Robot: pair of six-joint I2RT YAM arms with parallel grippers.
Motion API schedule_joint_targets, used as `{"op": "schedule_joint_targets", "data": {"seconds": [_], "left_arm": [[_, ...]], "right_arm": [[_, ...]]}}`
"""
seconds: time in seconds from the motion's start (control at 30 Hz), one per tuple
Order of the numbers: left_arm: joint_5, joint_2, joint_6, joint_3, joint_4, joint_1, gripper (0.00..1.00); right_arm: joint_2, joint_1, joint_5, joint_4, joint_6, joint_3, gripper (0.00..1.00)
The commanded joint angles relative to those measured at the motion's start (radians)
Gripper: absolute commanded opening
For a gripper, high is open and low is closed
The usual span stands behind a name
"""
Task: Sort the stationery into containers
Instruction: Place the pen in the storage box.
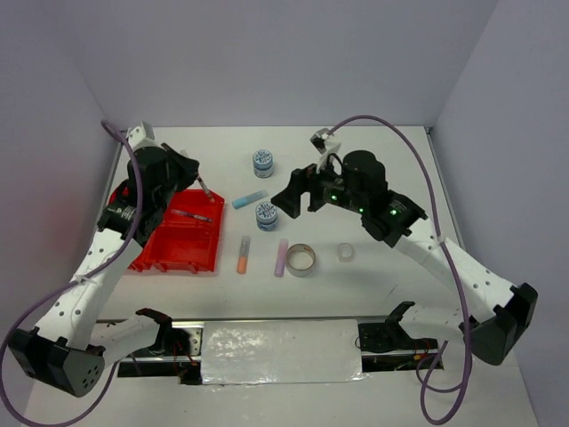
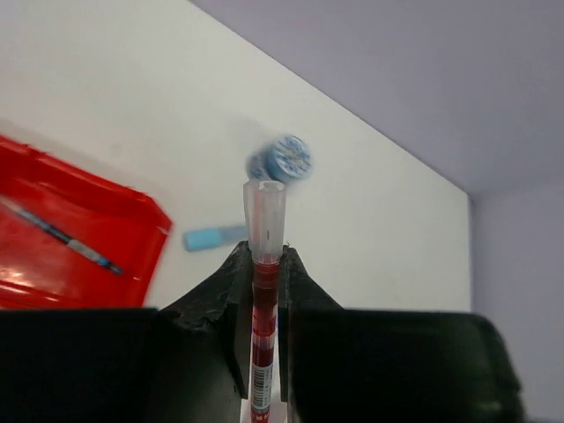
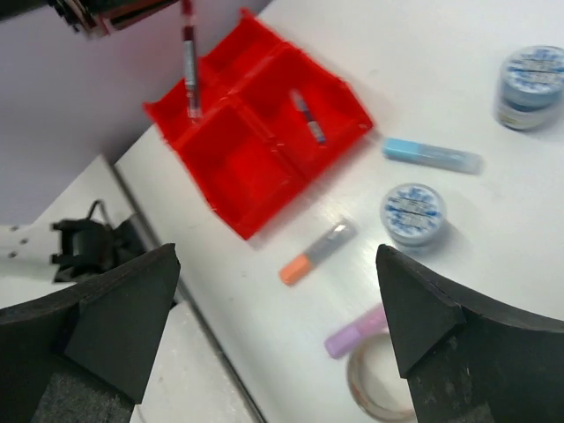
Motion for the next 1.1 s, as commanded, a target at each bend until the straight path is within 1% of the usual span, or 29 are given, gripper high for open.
{"op": "schedule_joint_targets", "data": {"seconds": [0.0,0.07,0.1,0.17,0.2,0.23,0.3,0.33,0.43,0.53,0.63,0.73,0.77,0.8,0.83,0.93,0.97,1.07], "left_arm": [[-0.309,-0.008,-0.144,-0.121,0.058,0.04,0.0],[-0.398,0.017,-0.18,-0.163,0.108,0.066,0.0],[-0.416,0.031,-0.2,-0.186,0.146,0.077,0.0],[-0.455,0.084,-0.247,-0.195,0.151,0.111,0.0],[-0.458,0.104,-0.269,-0.203,0.149,0.124,0.0],[-0.455,0.141,-0.279,-0.214,0.169,0.149,0.0],[-0.44,0.169,-0.28,-0.252,0.223,0.163,0.0],[-0.443,0.19,-0.272,-0.267,0.291,0.166,0.0],[-0.453,0.235,-0.289,-0.313,0.379,0.171,0.0],[-0.44,0.284,-0.309,-0.342,0.43,0.171,0.0],[-0.426,0.331,-0.31,-0.367,0.488,0.171,0.02],[-0.447,0.365,-0.338,-0.37,0.476,0.175,0.05],[-0.449,0.37,-0.339,-0.375,0.478,0.177,0.08],[-0.44,0.374,-0.338,-0.378,0.485,0.175,0.1],[-0.435,0.379,-0.332,-0.382,0.488,0.177,0.17],[-0.421,0.394,-0.351,-0.387,0.47,0.178,0.23],[-0.417,0.397,-0.361,-0.389,0.458,0.177,0.29],[-0.391,0.402,-0.375,-0.389,0.427,0.177,0.32]], "right_arm": [[-0.128,-0.032,0.09,0.023,0.029,-0.05,1.0],[-0.151,-0.032,0.081,0.005,0.032,-0.069,1.0],[-0.173,-0.03,0.075,-0.002,0.038,-0.089,1.0],[-0.193,-0.03,0.061,-0.011,0.049,-0.112,1.0],[-0.219,-0.029,0.058,-0.009,0.05,-0.139,1.0],[-0.231,-0.029,0.055,-0.009,0.055,-0.153,1.0],[-0.26,-0.03,0.046,-0.012,0.06,-0.182,1.0],[-0.266,-0.029,0.044,-0.015,0.057,-0.19,1.0],[-0.277,-0.029,0.026,-0.037,0.046,-0.202,1.0],[-0.267,-0.029,0.013,-0.063,0.028,-0.192,1.0],[-0.265,-0.029,-0.007,-0.066,0.017,-0.19,1.0],[-0.26,-0.029,-0.03,-0.069,0.009,-0.187,1.0],[-0.26,-0.029,-0.03,-0.075,0.003,-0.187,1.0],[-0.26,-0.029,-0.034,-0.078,-0.002,-0.187,1.0],[-0.262,-0.029,-0.034,-0.08,-0.003,-0.189,1.0],[-0.273,-0.03,-0.031,-0.081,-0.008,-0.196,1.0],[-0.276,-0.029,-0.03,-0.083,-0.008,-0.196,1.0],[-0.285,-0.029,-0.034,-0.087,-0.015,-0.198,1.0]]}}
